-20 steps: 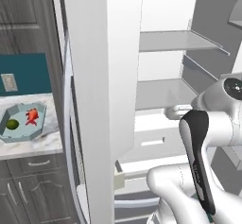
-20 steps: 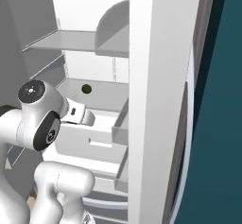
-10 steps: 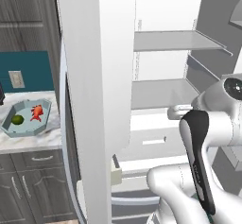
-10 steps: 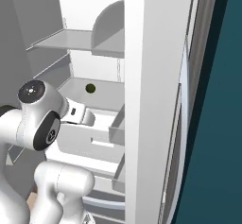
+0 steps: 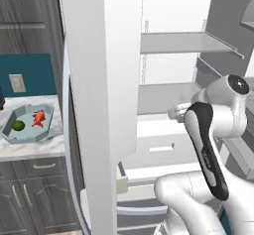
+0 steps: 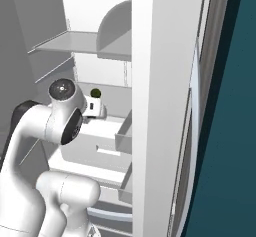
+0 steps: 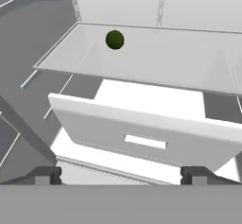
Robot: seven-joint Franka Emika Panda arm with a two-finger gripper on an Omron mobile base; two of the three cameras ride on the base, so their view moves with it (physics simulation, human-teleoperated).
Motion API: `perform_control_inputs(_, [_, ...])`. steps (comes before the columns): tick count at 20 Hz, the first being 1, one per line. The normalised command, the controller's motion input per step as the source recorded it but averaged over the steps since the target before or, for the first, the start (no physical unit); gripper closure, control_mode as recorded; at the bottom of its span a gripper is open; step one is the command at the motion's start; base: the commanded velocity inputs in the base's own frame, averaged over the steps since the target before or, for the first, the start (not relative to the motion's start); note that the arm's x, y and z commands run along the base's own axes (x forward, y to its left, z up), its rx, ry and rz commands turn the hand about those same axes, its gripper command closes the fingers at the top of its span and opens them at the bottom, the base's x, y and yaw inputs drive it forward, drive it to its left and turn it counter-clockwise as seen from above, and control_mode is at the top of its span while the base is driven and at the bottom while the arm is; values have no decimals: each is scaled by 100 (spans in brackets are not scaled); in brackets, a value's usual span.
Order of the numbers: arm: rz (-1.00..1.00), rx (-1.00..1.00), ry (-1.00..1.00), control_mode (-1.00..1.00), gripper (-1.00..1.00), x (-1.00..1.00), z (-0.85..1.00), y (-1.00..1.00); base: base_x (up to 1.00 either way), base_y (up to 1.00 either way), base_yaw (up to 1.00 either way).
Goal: Place one lime and one fish in each tupperware on the nearby counter, to pack two identical lunches.
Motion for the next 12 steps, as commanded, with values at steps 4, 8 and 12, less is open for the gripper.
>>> perform_control_inputs(4, [3, -1, 1, -100, -100, 74, -15, 54, 0, 0, 0])
perform_control_inputs(8, [0, 0, 0, -100, -100, 78, -19, 56, 0, 0, 0])
perform_control_inputs(12, [0, 0, 2, -100, -100, 76, -9, 32, 0, 0, 0])
